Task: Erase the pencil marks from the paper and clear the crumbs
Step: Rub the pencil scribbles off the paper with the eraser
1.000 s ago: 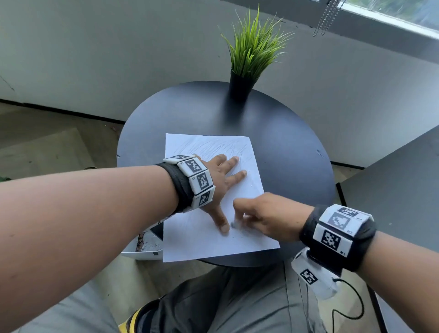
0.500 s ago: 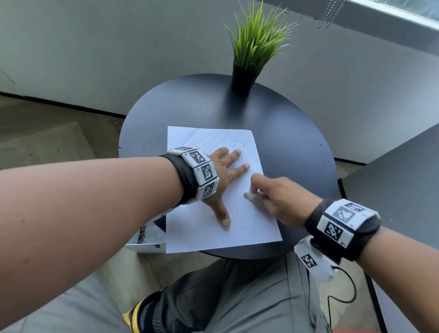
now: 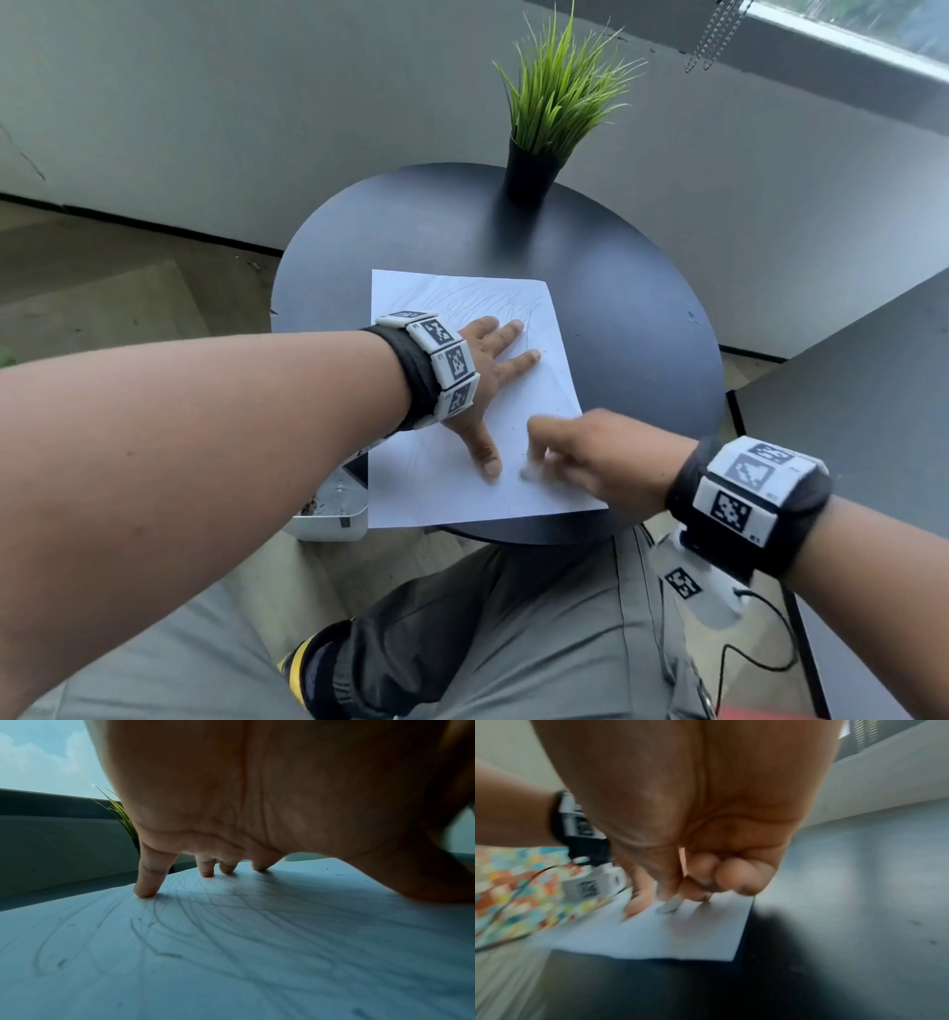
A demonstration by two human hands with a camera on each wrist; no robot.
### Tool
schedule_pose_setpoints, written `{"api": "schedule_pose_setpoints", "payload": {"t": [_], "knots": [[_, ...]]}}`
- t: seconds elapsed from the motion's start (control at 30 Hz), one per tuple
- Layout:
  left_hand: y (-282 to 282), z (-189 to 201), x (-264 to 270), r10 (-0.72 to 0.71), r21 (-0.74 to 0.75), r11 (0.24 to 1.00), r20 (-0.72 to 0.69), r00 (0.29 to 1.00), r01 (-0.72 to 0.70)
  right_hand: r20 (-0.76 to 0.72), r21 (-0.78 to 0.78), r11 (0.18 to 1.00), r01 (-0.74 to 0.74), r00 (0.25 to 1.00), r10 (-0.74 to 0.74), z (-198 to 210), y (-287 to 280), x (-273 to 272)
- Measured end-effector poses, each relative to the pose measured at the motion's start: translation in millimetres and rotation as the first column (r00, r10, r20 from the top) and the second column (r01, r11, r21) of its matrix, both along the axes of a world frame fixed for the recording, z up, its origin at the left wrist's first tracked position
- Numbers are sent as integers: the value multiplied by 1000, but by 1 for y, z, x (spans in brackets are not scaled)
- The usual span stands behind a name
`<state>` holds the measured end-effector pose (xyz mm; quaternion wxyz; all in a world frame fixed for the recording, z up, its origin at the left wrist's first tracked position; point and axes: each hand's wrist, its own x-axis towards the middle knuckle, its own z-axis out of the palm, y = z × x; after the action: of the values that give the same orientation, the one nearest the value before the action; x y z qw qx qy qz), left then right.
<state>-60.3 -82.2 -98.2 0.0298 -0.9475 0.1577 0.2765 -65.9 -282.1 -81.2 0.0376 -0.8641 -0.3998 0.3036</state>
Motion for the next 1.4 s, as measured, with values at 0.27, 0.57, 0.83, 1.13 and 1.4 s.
{"api": "schedule_pose_setpoints", "payload": {"t": [0.27,0.57,0.83,1.13,1.4], "knots": [[21,-9,-31,-1,-6,1000,87,996,2,18,100,864,493,868,-497,-10,-1,18],[26,-14,-30,-29,-2,1000,22,999,29,74,55,985,165,983,-169,-7,37,-21],[25,-14,-27,-48,0,999,15,999,48,-16,42,997,65,998,-64,-9,44,-27],[27,-17,-26,-58,-4,998,19,998,58,-6,46,995,86,996,-86,-11,50,-24],[26,-14,-28,-54,8,999,12,998,54,-13,46,999,25,1000,-25,-10,48,-32]]}}
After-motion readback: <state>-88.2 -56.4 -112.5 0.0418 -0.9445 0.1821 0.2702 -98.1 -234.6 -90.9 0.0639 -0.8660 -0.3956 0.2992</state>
